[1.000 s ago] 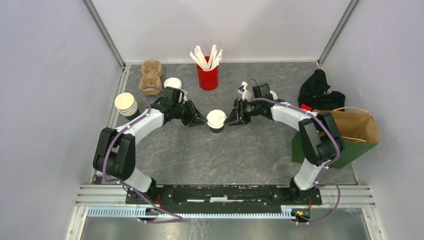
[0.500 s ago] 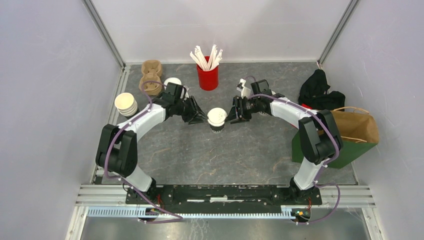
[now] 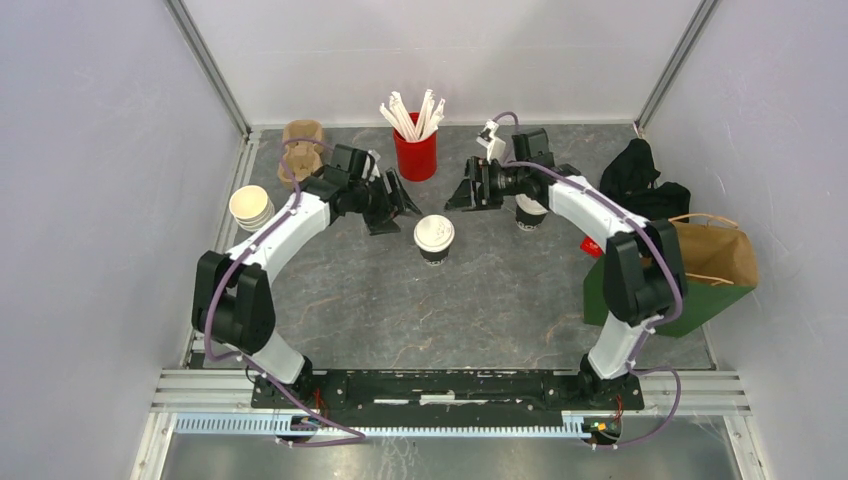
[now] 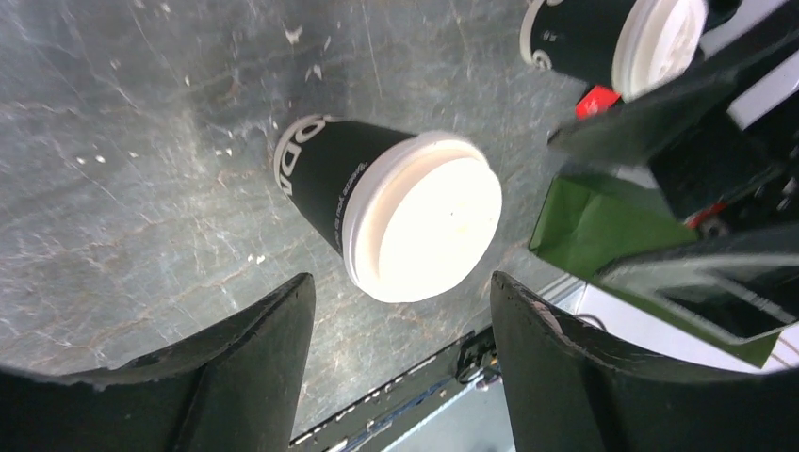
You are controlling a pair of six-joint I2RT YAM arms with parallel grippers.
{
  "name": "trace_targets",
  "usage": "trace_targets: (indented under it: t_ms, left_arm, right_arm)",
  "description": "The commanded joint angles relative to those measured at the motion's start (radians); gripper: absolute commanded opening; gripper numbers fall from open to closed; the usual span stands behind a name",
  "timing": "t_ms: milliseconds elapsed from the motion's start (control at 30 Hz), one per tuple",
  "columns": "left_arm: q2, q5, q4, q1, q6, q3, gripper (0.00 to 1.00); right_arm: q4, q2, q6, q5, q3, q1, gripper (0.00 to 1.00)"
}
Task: Pack the takeout coffee
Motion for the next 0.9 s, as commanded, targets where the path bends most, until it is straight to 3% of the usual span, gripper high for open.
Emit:
trace_targets:
  t_ms: [0,133,567,767,867]
  left_arm:
    - [0.021,0.126,0.085,-0.027,-0.028,-0.080,0.72]
    - [0.028,0.119,0.107,-0.032,-0.048,-0.115,0.66]
    - [0.033,0.071,0.117,-0.032,-0.040,-0.190,0.50]
    - [0.050,0.072,0.127,-0.032,-0.033,-0.183,0.49]
    - [0.064,0.063,0.117,-0.033,-0.020,-0.171,0.47]
  right_arm:
    - [0.162,0.135,0.088,-0.102,0.093,0.004,0.84]
    - [0.170,0.203,0.087,-0.120,0.141,0.004,0.82]
    - [0.282,0.251,0.141,-0.167,0.003,0.005,0.53]
    - [0.280,0.232,0.118,-0.174,-0.019,0.005,0.67]
    - [0.280,0.220,0.127,-0.157,-0.040,0.004,0.66]
